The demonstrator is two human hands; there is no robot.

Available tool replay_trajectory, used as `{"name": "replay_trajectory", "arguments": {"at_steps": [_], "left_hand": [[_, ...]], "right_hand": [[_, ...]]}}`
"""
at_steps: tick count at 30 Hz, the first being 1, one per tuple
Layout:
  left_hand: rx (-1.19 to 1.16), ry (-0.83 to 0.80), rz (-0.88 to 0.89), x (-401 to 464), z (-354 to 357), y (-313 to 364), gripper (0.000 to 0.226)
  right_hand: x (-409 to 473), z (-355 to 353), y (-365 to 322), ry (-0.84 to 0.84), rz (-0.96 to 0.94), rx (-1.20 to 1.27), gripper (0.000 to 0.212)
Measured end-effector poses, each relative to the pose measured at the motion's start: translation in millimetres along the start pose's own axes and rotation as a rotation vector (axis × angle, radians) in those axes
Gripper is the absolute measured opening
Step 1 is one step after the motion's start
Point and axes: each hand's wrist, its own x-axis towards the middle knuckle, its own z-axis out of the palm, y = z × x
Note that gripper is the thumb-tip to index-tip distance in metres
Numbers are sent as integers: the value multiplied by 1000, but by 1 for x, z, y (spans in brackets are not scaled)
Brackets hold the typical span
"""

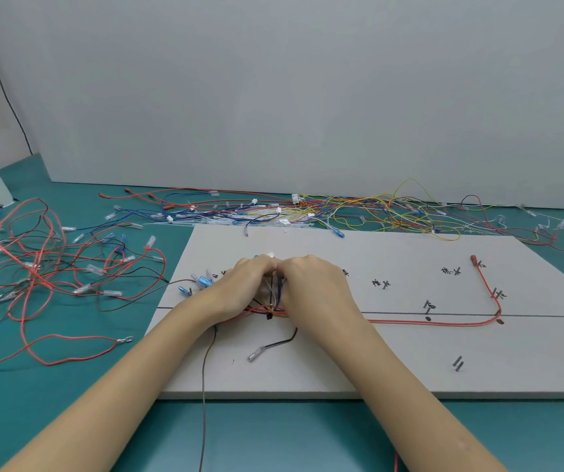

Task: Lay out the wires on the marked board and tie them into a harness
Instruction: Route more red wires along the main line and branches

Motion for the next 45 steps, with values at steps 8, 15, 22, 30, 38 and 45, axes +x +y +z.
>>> {"name": "replay_trajectory", "arguments": {"at_steps": [8,15,22,30,38,45], "left_hand": [[148,27,3,-2,-4,-2,39],[168,-22,-8,-2,-3,-8,34],[249,-3,10,0,2,0,44],[386,43,3,-4,6,3,29],[492,80,-1,-6,10,4,46],[543,93,16,-7,11,4,46]], "right_hand": [[-6,-10,-10,25,-45,57,11],[-10,-16,-14,-51,-67,76,21],[-27,-16,-15,-95,-107,119,29],[-42,-8,-1,-58,-12,420,22],[-42,-5,27,-283,250,663,26],[-40,-10,37,-380,367,799,18]]}}
